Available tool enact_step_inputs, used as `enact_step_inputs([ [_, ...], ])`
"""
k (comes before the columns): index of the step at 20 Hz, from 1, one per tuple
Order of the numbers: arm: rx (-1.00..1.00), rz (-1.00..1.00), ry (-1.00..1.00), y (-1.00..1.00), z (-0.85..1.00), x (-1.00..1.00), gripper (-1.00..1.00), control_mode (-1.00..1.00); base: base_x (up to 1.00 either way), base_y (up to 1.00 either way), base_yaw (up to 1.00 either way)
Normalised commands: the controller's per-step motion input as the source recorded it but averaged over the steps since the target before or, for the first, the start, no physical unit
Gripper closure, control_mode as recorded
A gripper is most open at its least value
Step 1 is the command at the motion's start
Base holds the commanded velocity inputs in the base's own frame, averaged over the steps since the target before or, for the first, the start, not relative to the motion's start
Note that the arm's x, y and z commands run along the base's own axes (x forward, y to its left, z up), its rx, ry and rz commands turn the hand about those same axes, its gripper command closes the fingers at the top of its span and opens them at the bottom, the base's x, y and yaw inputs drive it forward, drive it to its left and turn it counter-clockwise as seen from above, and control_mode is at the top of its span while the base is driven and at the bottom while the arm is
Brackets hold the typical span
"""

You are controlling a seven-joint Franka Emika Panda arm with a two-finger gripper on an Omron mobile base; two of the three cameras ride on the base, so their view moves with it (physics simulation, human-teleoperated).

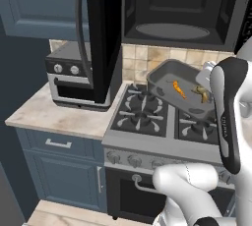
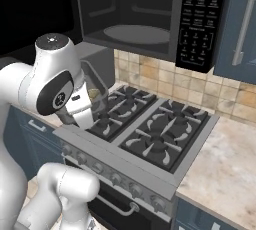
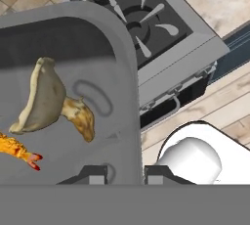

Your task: Place the tupperware containing the shrimp and mushroom meal in the microwave. Close the microwave door and press the start button to reheat the meal.

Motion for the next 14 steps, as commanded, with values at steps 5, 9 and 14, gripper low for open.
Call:
enact_step_inputs([
  [5, 0.00, 0.00, 0.00, 0.00, 0.00, 0.00, 1.00, -1.00, 0.00, 0.00, 0.00],
  [9, 0.00, 0.00, -0.04, 0.00, 0.00, 0.00, 1.00, -1.00, 0.00, 0.00, 0.00],
  [14, 0.00, 0.00, -0.17, 0.00, 0.03, -0.05, 1.00, -1.00, 0.00, 0.00, 0.00],
])
